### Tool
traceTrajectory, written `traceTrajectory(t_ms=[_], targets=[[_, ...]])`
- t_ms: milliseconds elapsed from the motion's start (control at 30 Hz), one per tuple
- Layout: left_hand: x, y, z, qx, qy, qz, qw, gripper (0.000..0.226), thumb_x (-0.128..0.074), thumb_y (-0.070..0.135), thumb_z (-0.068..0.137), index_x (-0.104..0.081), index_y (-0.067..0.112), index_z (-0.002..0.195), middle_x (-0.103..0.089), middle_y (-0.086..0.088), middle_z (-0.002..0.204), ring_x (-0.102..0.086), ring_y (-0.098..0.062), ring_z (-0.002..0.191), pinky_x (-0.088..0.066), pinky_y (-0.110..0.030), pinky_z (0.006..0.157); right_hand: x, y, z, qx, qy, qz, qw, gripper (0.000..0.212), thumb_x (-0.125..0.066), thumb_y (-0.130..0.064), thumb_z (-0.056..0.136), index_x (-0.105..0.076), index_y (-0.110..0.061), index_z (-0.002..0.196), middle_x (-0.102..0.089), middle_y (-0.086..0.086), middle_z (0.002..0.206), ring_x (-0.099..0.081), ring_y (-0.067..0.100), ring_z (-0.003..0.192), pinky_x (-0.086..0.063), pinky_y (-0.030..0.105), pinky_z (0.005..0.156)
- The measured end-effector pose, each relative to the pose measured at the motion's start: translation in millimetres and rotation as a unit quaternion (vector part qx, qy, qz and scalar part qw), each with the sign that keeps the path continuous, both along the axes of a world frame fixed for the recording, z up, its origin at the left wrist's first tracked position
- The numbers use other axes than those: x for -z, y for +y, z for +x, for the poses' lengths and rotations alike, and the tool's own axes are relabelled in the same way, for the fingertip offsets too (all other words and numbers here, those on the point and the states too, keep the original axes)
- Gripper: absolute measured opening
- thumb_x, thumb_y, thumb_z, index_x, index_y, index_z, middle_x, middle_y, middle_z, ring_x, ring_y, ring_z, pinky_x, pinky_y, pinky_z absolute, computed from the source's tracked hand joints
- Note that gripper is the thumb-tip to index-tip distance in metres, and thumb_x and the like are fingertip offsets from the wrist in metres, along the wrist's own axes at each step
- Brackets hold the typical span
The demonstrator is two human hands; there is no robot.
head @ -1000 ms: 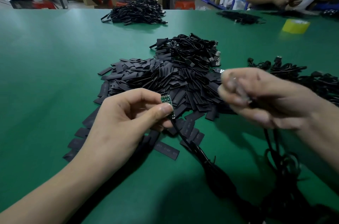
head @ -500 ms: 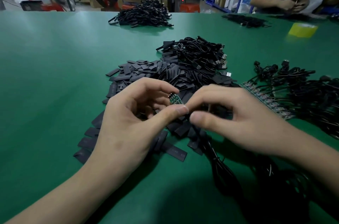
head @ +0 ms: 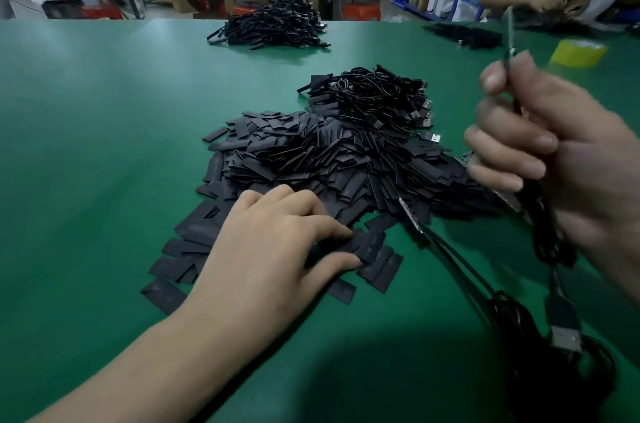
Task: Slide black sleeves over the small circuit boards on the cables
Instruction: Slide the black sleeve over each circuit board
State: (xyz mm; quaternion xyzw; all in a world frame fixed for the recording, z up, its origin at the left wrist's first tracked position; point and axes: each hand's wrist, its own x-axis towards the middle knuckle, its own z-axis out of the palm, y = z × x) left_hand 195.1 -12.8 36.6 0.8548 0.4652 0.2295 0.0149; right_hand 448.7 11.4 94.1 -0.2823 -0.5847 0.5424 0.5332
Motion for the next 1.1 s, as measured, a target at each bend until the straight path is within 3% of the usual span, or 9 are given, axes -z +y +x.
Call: traceTrajectory(t_ms=[233, 300, 400, 533, 700, 800, 967, 1033, 1100], targets=[[-2.4, -0.1, -1.7, -0.012, -0.015, 0.049, 0.999, 0.02, -0.059, 0.044, 0.094, -0.077, 0.035, 0.092, -0.065, 0.018, 0.086, -0.059, -0.011, 0.086, -0.045, -0.036, 0.075, 18.7, -2.2, -13.0, 0.05, -0.319, 0.07, 0.944, 0.031, -0.06, -0.047, 0.092, -0.06, -0.018, 0.078, -0.037, -0.007, 0.055, -0.033, 0.009, 0.047, -0.03, 0.019, 0.045], [-2.3, 0.9, -2.9, -0.023, -0.092, 0.029, 0.995, 0.016, -0.061, 0.039, 0.096, -0.075, 0.033, 0.089, -0.068, 0.019, 0.084, -0.062, -0.005, 0.083, -0.049, -0.034, 0.076, 22.6, -3.1, -17.4, 0.044, -0.364, 0.075, 0.927, 0.029, -0.061, -0.046, 0.093, -0.061, -0.021, 0.078, -0.037, -0.004, 0.057, -0.034, 0.01, 0.051, -0.03, 0.021, 0.048], [-0.8, 2.7, -3.0, -0.019, -0.242, -0.062, 0.968, 0.01, -0.068, 0.029, 0.094, -0.075, 0.033, 0.088, -0.071, 0.025, 0.079, -0.066, 0.006, 0.075, -0.046, -0.011, 0.067, 30.3, -5.8, -25.5, 0.053, -0.408, 0.078, 0.908, 0.031, -0.066, -0.052, 0.091, -0.067, -0.022, 0.083, -0.042, -0.001, 0.062, -0.037, 0.01, 0.056, -0.029, 0.026, 0.052], [-2.3, 1.4, -1.2, 0.022, -0.319, -0.118, 0.94, 0.015, -0.07, 0.018, 0.092, -0.077, 0.031, 0.095, -0.074, 0.019, 0.083, -0.07, 0.005, 0.078, -0.045, -0.005, 0.068, 36.1, -9.5, -35.2, 0.027, -0.366, 0.038, 0.929, 0.035, -0.063, -0.049, 0.084, -0.071, -0.016, 0.088, -0.036, 0.006, 0.065, -0.032, 0.015, 0.059, -0.025, 0.03, 0.053], [-4.5, 0.2, -3.3, 0.042, -0.232, -0.015, 0.972, 0.022, -0.079, 0.04, 0.083, -0.078, 0.029, 0.102, -0.072, 0.02, 0.091, -0.068, 0.001, 0.087, -0.051, -0.016, 0.078, 40.2, -9.7, -35.2, 0.024, -0.343, 0.033, 0.938, 0.018, -0.068, -0.033, 0.095, -0.071, -0.02, 0.084, -0.03, 0.002, 0.062, -0.029, 0.012, 0.056, -0.025, 0.02, 0.05], [-4.4, 1.3, -4.4, 0.046, -0.2, 0.029, 0.978, 0.024, -0.082, 0.039, 0.081, -0.079, 0.026, 0.101, -0.07, 0.017, 0.093, -0.067, -0.002, 0.085, -0.053, -0.025, 0.077, 42.1, -10.7, -37.3, 0.022, -0.356, 0.052, 0.933, 0.027, -0.064, -0.041, 0.095, -0.069, -0.018, 0.083, -0.03, -0.003, 0.062, -0.03, 0.01, 0.056, -0.027, 0.021, 0.051], [-4.5, 5.5, -7.6, 0.018, -0.27, -0.002, 0.963, 0.022, -0.081, 0.033, 0.078, -0.081, 0.026, 0.099, -0.072, 0.018, 0.089, -0.068, 0.002, 0.086, -0.048, -0.011, 0.078, 26.8, -5.5, -24.4, 0.056, -0.232, -0.021, 0.971, 0.052, -0.041, -0.055, 0.099, -0.074, -0.017, 0.086, -0.031, -0.006, 0.057, -0.029, 0.011, 0.05, -0.025, 0.022, 0.044], [-4.0, 7.2, -9.4, 0.014, -0.294, -0.023, 0.955, 0.021, -0.08, 0.033, 0.077, -0.081, 0.027, 0.097, -0.073, 0.018, 0.088, -0.069, 0.001, 0.087, -0.048, -0.01, 0.078, 15.6, -3.3, -11.7, 0.125, -0.251, 0.057, 0.958, 0.044, -0.044, -0.046, 0.101, -0.07, -0.015, 0.084, -0.034, -0.005, 0.058, -0.031, 0.011, 0.051, -0.027, 0.025, 0.045], [-3.9, 8.3, -10.6, 0.013, -0.31, -0.035, 0.95, 0.021, -0.078, 0.036, 0.077, -0.081, 0.029, 0.096, -0.074, 0.019, 0.088, -0.07, -0.001, 0.087, -0.049, -0.012, 0.078, 6.2, -3.6, -2.2, 0.2, -0.345, 0.186, 0.898, 0.037, -0.048, -0.045, 0.1, -0.064, -0.018, 0.081, -0.038, -0.005, 0.056, -0.034, 0.008, 0.05, -0.027, 0.024, 0.047]])
